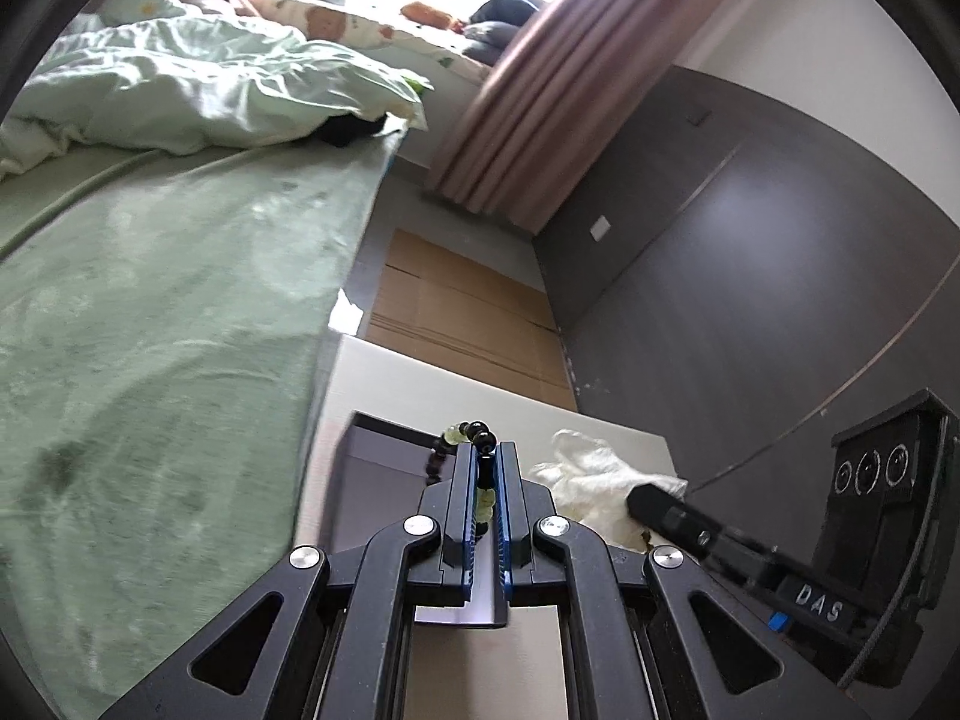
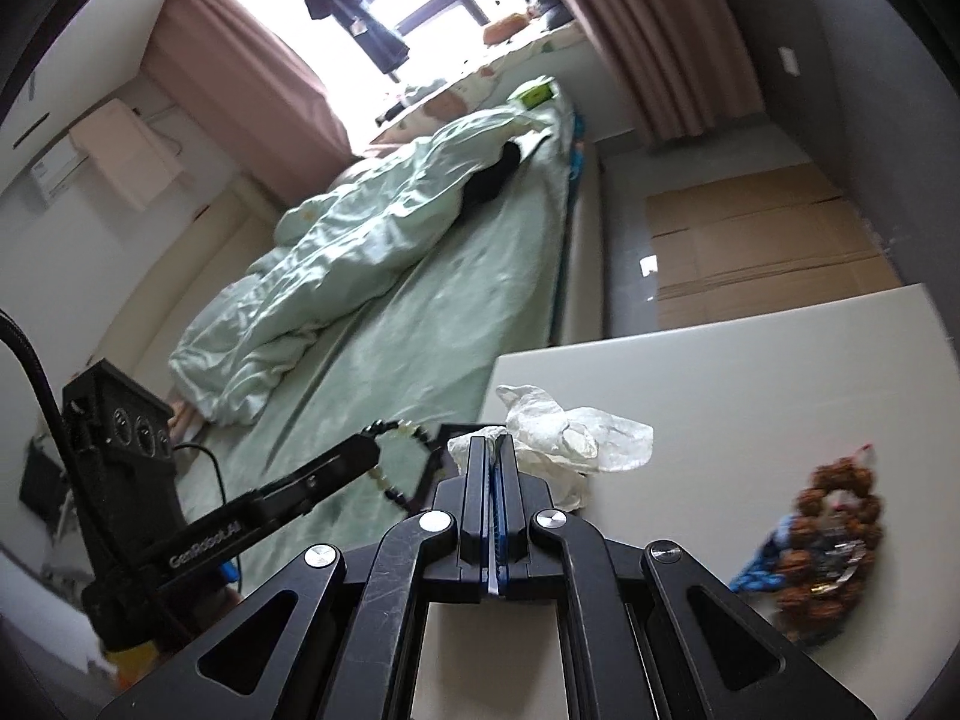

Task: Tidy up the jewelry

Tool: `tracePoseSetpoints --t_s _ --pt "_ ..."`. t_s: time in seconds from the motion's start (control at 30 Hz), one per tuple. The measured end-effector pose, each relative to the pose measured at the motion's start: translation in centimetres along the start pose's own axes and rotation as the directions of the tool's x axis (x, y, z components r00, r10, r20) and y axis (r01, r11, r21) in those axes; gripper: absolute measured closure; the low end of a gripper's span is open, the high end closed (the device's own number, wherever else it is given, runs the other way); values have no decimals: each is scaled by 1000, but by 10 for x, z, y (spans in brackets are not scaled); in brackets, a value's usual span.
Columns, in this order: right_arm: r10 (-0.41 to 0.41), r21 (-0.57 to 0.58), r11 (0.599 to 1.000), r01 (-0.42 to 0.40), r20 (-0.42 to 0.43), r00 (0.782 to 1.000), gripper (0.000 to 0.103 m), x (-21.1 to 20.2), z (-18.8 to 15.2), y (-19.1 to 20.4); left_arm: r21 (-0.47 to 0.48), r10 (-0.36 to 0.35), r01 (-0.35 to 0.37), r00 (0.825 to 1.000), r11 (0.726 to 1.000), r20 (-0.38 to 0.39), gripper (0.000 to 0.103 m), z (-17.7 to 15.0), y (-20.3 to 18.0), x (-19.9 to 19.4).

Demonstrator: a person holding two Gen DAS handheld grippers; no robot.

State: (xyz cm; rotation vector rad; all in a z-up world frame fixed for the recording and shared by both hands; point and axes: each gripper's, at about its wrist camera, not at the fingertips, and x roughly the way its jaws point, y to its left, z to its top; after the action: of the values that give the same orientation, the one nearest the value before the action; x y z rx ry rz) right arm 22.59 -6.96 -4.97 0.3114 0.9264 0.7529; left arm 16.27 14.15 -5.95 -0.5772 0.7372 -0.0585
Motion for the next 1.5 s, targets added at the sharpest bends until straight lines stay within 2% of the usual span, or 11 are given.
tracePoseSetpoints --t_s 0.13,0.2,0.27,0.33,0.8,0.87,0.97,1.13,1.2,1.37,1.5 --pt "73 20 997 -73 -49 996 100 24 -4 10 -23 15 -14 1000 1000 10 98 2 10 -3" --pt "92 19 996 -91 -87 992 90 38 -8 13 -30 22 -21 1000 999 8 98 2 13 -3" --pt "76 37 997 -72 -114 991 35 47 -11 12 -27 25 -25 1000 999 -2 98 2 14 -1" --pt "58 35 998 -55 -90 994 26 44 -14 10 -21 23 -23 1000 1000 -11 98 1 14 0" --pt "-2 104 995 8 -55 998 26 14 -21 -25 21 -19 21 994 1000 -104 98 -12 -7 28" --pt "-10 112 994 16 -53 999 26 9 -22 -30 33 65 -61 989 998 -134 97 -14 -4 38" --pt "-28 122 992 34 -49 998 26 1 -23 -38 35 231 -229 955 973 -187 97 -15 8 52" --pt "-57 127 990 60 -32 998 26 -17 -23 -49 -20 228 -236 953 971 -201 96 -14 23 47" --pt "-67 126 990 69 -22 998 26 -26 -23 -53 -6 229 -234 956 972 -185 90 -14 19 43" --pt "-113 125 986 114 -19 993 26 -46 -25 -64 27 191 -189 970 982 -150 47 -16 0 36" --pt "-156 134 978 157 -22 988 26 -60 -28 -76 77 168 -160 977 984 -128 41 -19 -20 33"
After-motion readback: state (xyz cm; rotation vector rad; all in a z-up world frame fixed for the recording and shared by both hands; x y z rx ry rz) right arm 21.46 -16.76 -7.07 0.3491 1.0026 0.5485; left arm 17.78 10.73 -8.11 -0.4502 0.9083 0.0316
